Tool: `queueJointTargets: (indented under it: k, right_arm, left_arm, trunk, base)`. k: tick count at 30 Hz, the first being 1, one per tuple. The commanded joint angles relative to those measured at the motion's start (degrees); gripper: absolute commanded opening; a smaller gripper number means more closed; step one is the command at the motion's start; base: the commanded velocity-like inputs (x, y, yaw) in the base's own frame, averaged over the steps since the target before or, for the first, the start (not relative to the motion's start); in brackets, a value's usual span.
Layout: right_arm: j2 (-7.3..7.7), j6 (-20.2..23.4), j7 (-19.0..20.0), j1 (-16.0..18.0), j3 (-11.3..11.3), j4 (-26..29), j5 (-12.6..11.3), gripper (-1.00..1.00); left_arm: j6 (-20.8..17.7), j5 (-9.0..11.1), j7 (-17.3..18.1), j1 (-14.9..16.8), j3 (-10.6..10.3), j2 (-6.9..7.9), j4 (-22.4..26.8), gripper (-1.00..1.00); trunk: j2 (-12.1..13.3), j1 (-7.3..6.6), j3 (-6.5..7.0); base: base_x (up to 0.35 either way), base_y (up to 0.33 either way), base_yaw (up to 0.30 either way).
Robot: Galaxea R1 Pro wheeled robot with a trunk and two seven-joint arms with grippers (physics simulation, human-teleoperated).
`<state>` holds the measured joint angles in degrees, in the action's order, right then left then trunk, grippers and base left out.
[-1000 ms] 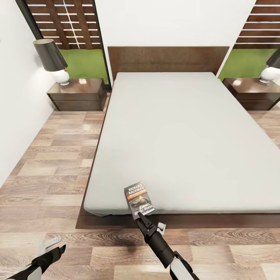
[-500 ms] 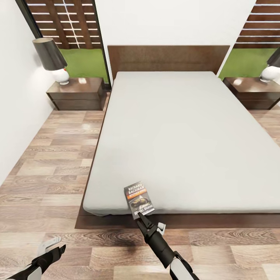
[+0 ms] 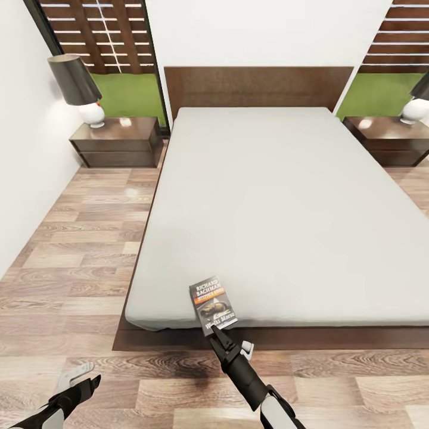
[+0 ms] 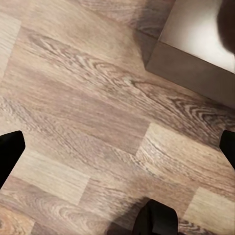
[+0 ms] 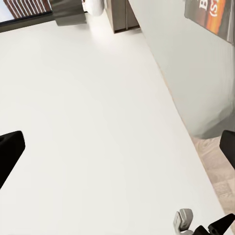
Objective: In the bedroom, move the book from the bed onto either nightstand, and place the two sandals side by side next to the bed.
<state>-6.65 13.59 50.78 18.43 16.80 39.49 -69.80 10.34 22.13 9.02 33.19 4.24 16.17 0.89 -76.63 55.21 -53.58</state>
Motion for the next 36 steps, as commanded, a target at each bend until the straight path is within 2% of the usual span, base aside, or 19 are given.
queueJointTargets:
  k: [1, 36]
  right_arm:
    - [0.03, 0.5, 0.1, 0.0, 0.1, 0.0, -0.6, 1.0]
    - [0.06, 0.5, 0.1, 0.0, 0.1, 0.0, -0.6, 1.0]
  left_arm:
    - [0.1, 0.1, 0.4, 0.0, 0.4, 0.01, -0.1, 1.0]
    - [0.1, 0.1, 0.4, 0.0, 0.4, 0.0, -0.1, 1.0]
  trunk:
    - [-0.4, 0.22, -0.22]
    - [-14.5, 7.91, -6.5]
  base:
    - [0.0, 0.0, 0.0]
    - [0.0, 0.0, 0.0]
